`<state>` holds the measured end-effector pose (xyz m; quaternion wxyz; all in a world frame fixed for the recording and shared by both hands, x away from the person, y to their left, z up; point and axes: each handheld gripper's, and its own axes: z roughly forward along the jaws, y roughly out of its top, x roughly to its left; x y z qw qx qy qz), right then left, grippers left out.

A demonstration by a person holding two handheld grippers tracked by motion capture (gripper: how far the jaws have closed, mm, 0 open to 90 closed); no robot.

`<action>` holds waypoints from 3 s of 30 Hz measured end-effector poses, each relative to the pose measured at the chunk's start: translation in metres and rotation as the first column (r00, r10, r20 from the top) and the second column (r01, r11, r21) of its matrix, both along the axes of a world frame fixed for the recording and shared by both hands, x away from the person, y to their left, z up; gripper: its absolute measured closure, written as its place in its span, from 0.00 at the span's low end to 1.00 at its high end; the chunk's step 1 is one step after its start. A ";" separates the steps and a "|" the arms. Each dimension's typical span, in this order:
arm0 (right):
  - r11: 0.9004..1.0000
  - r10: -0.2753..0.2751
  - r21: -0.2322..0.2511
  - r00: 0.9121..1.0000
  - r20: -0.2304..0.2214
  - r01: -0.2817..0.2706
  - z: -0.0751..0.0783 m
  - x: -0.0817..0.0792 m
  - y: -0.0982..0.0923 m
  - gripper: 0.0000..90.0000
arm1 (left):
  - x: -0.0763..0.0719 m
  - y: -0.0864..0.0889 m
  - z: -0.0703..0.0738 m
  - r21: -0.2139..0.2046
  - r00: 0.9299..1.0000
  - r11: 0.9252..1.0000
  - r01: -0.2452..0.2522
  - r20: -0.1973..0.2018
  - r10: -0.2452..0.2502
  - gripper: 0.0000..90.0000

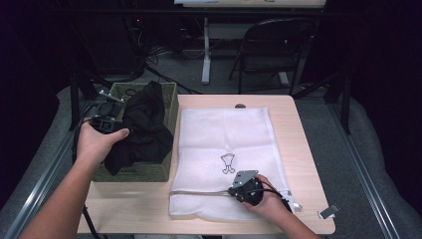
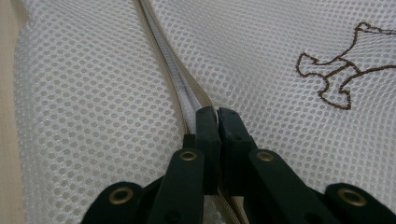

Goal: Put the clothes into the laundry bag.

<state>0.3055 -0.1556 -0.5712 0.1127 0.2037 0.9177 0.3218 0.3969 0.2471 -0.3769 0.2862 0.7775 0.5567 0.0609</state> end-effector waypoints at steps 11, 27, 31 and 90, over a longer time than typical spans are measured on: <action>0.999 -0.028 0.020 0.999 -0.036 0.028 0.004 0.004 0.000 0.99 | 0.000 -0.002 -0.001 -0.004 1.000 1.000 0.004 0.005 -0.004 0.63; 0.994 -0.063 0.086 0.997 -0.039 0.067 0.042 0.022 -0.008 1.00 | -0.001 -0.002 -0.001 -0.006 1.000 1.000 0.005 0.002 -0.005 0.63; 0.994 -0.070 0.084 0.997 -0.031 0.072 0.047 0.027 -0.008 0.99 | 0.000 -0.001 -0.002 -0.009 1.000 1.000 0.005 0.002 -0.005 0.63; 0.976 -0.162 0.177 0.970 0.182 0.129 0.153 0.089 -0.004 1.00 | -0.010 -0.005 -0.006 -0.014 0.998 0.998 0.060 -0.002 -0.060 0.63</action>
